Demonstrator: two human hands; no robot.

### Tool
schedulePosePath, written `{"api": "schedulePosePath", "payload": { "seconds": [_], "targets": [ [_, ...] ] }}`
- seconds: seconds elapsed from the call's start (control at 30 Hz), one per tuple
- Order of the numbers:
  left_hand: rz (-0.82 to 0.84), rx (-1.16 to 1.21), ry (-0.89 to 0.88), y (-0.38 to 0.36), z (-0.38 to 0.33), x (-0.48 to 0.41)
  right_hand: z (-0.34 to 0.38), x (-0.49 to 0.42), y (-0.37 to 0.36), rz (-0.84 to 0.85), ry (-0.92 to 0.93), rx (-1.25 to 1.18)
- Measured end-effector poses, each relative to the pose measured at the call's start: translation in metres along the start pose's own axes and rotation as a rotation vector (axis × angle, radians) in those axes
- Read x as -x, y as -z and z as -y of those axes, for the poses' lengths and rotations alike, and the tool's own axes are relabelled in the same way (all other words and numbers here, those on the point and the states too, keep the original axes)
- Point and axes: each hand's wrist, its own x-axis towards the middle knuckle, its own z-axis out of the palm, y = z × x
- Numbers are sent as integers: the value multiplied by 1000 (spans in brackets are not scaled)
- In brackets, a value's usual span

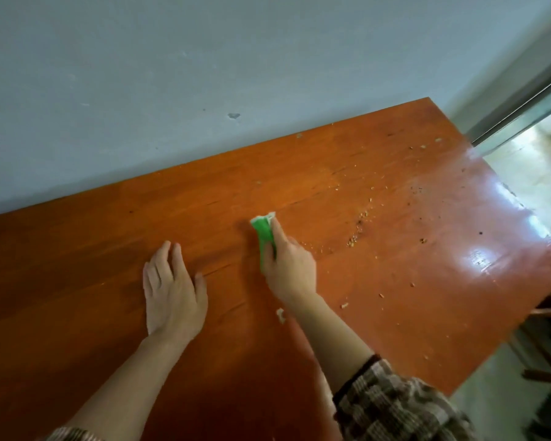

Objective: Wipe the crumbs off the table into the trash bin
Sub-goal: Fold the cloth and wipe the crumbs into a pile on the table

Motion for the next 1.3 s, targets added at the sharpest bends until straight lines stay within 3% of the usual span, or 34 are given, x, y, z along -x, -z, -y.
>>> {"api": "schedulePosePath", "payload": {
  "seconds": [0.13, 0.37, 0.67, 0.77, 1.0, 1.13, 1.3],
  "targets": [
    [80, -56, -51, -25, -17, 51, 8, 18, -12, 126, 99, 131],
    [188, -115, -22, -22, -29, 58, -88, 7, 26, 21, -213, 197],
    [297, -143, 1, -12, -31, 58, -166, 13, 80, -87, -413, 269],
    [285, -143, -8, -11, -33, 76, -137, 29, 76, -134, -276, 133],
    [283, -123, 37, -24, -55, 124, -22, 90, 14, 140, 66, 25],
    [326, -150, 31, -25, -50, 127, -32, 104, 5, 197, 37, 109],
    [376, -174, 18, -25, -48, 126, -92, 95, 31, 119, -191, 137]
  ]
}}
